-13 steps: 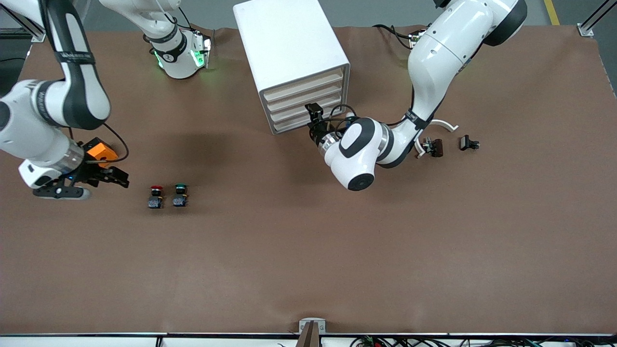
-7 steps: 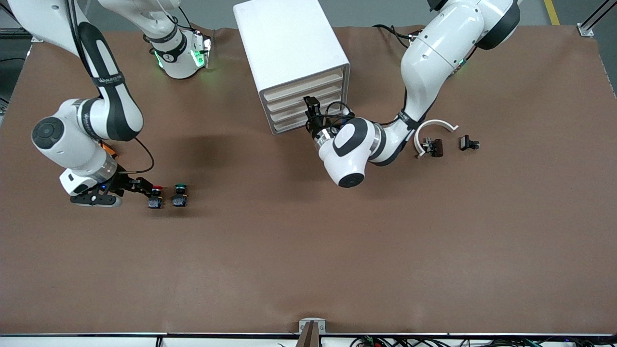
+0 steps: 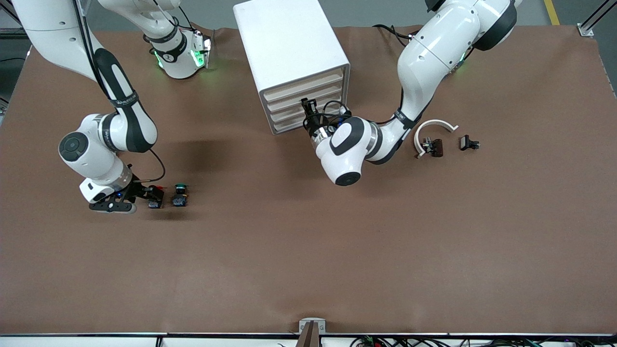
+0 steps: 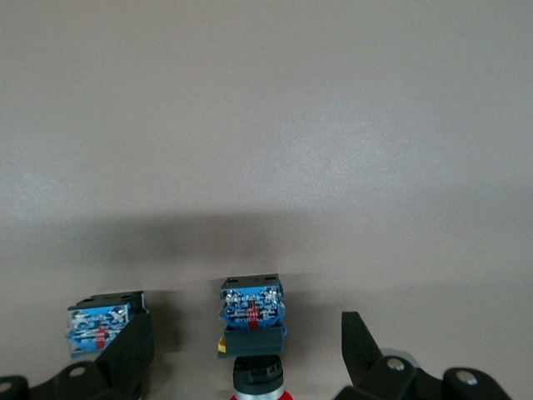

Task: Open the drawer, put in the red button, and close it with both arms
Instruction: 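Grasp the red button with the right gripper while the left gripper grips the drawer, then pull the drawer open with the left gripper while the right gripper lifts the button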

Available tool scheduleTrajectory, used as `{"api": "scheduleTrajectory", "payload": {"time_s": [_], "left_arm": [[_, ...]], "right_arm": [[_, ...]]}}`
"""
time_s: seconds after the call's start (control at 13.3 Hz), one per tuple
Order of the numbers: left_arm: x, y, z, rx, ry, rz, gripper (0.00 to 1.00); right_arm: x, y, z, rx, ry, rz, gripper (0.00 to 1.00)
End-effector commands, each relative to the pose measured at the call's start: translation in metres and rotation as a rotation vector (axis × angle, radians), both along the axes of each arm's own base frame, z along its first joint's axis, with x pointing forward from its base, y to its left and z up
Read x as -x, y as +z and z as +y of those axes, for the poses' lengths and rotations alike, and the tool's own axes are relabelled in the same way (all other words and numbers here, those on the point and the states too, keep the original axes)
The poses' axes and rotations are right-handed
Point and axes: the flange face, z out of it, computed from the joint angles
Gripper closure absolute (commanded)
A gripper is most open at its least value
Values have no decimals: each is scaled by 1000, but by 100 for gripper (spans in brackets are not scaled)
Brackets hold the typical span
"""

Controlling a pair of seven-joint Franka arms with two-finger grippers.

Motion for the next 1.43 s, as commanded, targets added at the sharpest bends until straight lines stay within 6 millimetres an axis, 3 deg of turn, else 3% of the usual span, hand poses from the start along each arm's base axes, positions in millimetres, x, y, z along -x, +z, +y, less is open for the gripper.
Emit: {"api": "scheduleTrajectory", "payload": {"time_s": [0.0,0.3,0.53,0.6,0.67,0.75,1.05,1.2,1.35], "left_arm": [[-2,-12,0,3,5,28,100],[-28,-15,21,-20,50,1,100],[-58,-9,39,-28,96,-46,100],[-70,-6,46,-21,116,-57,100],[-79,-1,52,-13,135,-63,100],[-86,1,57,-9,149,-68,100],[-107,6,72,-2,189,-100,100],[-114,5,80,-11,199,-112,100],[-121,2,90,0,201,-138,100]], "right_arm": [[0,-16,1,4,-8,8,0],[6,-38,0,2,-13,50,0],[7,-42,2,2,-10,62,0],[7,-41,5,2,-6,64,29],[8,-41,5,2,-6,67,70],[8,-41,5,1,-12,67,100],[0,-27,6,-7,-52,45,100],[-12,3,22,-16,-78,77,100],[-27,54,41,-24,-131,136,100]]}}
